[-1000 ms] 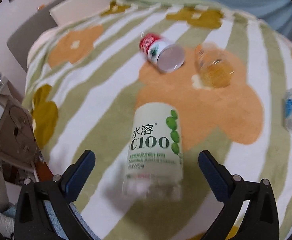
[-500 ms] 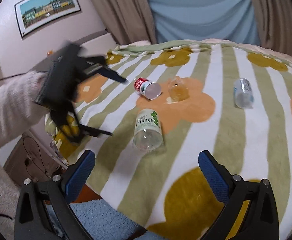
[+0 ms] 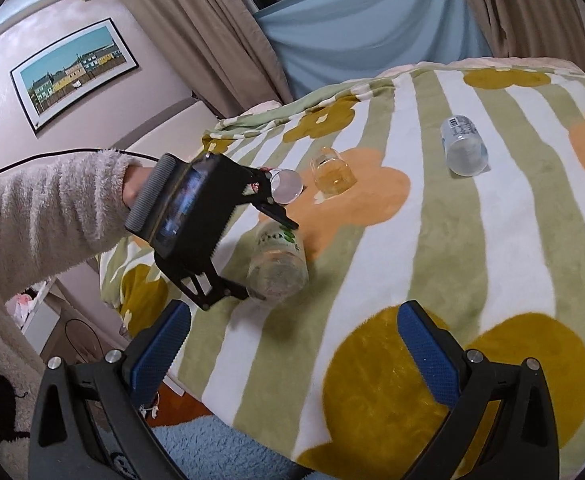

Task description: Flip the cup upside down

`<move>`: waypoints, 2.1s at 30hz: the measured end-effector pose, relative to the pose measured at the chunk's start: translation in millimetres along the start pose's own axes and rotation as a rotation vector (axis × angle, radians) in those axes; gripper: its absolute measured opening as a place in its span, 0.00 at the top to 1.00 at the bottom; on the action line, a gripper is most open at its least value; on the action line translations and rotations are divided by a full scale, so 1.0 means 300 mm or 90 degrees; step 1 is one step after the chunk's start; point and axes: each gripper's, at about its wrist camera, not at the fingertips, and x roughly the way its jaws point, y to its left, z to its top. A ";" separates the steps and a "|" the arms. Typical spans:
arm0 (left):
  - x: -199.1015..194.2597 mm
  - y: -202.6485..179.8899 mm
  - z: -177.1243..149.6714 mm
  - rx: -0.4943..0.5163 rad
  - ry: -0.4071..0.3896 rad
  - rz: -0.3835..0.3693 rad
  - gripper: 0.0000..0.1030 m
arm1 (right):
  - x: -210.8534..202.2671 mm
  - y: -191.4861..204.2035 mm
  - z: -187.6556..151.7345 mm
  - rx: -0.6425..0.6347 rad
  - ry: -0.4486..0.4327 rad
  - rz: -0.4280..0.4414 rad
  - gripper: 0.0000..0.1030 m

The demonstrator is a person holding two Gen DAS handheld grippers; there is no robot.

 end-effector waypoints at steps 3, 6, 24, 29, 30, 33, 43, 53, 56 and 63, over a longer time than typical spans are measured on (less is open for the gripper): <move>-0.012 0.037 0.004 -0.051 0.010 -0.026 0.21 | 0.003 0.007 0.000 0.003 -0.008 0.009 0.00; -0.021 0.098 -0.001 -0.134 0.050 -0.067 0.24 | 0.000 0.020 0.009 0.004 -0.017 0.021 0.00; 0.087 0.361 -0.157 -0.646 0.096 -0.228 0.20 | -0.002 0.067 -0.008 0.007 -0.025 0.036 0.00; 0.050 0.323 -0.057 -0.509 0.113 -0.156 0.00 | -0.004 0.077 -0.014 0.005 -0.016 -0.029 0.00; 0.048 0.322 -0.045 -0.494 0.118 -0.153 0.00 | -0.006 0.077 -0.017 0.008 -0.018 -0.037 0.00; 0.051 0.304 -0.005 -0.457 0.130 -0.156 0.00 | -0.011 0.067 -0.026 0.023 -0.028 -0.035 0.00; 0.175 0.411 0.014 -0.508 0.149 -0.228 0.28 | 0.010 0.065 -0.045 0.029 -0.015 -0.047 0.00; 0.017 0.421 -0.100 -0.652 -0.103 -0.178 0.40 | 0.020 0.070 -0.041 0.026 -0.020 -0.037 0.00; -0.056 0.342 -0.182 -0.773 -0.230 -0.067 0.40 | 0.027 0.071 -0.039 0.027 -0.018 -0.033 0.00; -0.055 0.172 -0.329 -0.974 -0.367 0.035 0.40 | 0.049 0.088 -0.039 0.018 -0.005 -0.033 0.00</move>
